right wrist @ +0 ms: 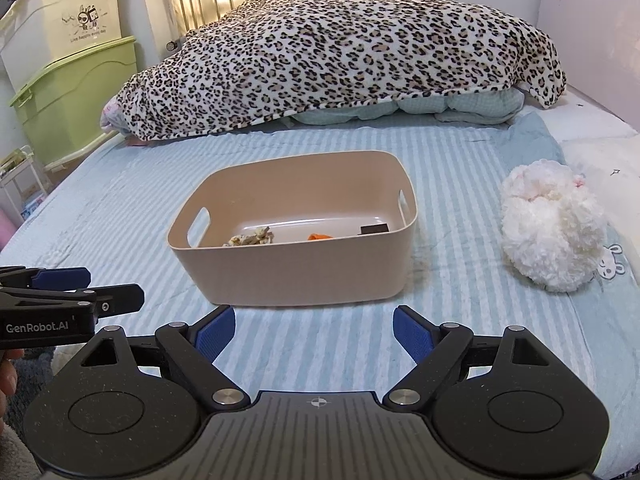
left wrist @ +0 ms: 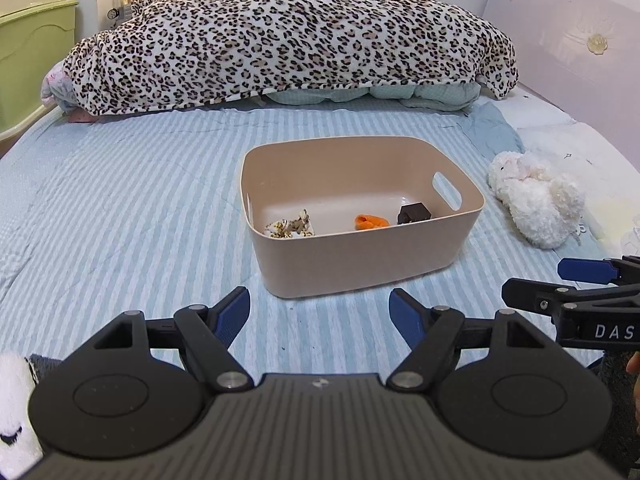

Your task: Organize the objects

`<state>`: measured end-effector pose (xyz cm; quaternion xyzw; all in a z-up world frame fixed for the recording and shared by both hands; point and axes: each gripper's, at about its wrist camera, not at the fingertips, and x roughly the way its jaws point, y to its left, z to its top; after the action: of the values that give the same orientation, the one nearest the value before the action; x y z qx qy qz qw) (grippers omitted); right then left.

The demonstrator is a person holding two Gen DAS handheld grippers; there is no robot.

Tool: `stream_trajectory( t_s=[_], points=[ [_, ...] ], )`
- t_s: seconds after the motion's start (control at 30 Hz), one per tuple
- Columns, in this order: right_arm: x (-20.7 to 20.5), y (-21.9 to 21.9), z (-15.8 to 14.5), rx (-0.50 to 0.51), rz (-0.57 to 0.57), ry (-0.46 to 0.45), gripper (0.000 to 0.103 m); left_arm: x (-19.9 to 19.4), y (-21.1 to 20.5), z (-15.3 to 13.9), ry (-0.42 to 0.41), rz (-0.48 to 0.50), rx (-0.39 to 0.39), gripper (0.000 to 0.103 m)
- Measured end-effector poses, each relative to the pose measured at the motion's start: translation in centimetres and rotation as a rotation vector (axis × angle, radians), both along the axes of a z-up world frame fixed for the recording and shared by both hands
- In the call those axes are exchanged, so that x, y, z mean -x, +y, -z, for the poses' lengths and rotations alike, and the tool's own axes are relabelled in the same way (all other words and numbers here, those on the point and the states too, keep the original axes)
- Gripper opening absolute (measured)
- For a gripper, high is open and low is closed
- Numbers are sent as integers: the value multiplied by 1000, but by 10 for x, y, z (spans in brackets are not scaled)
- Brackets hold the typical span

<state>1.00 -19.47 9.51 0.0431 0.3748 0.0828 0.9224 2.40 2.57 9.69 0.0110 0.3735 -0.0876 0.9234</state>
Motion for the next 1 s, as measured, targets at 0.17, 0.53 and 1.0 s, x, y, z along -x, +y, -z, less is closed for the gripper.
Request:
stream_trajectory(
  t_s=[0.17, 0.53, 1.0],
  points=[
    [8, -5, 1, -15, 9, 10, 87, 5, 0, -2, -6, -1, -6, 77],
    [13, -12, 4, -42, 34, 28, 87, 12, -4, -3, -6, 9, -9, 77],
    [13, -11, 3, -55, 17, 30, 87, 13, -4, -4, -7, 14, -15, 77]
  ],
)
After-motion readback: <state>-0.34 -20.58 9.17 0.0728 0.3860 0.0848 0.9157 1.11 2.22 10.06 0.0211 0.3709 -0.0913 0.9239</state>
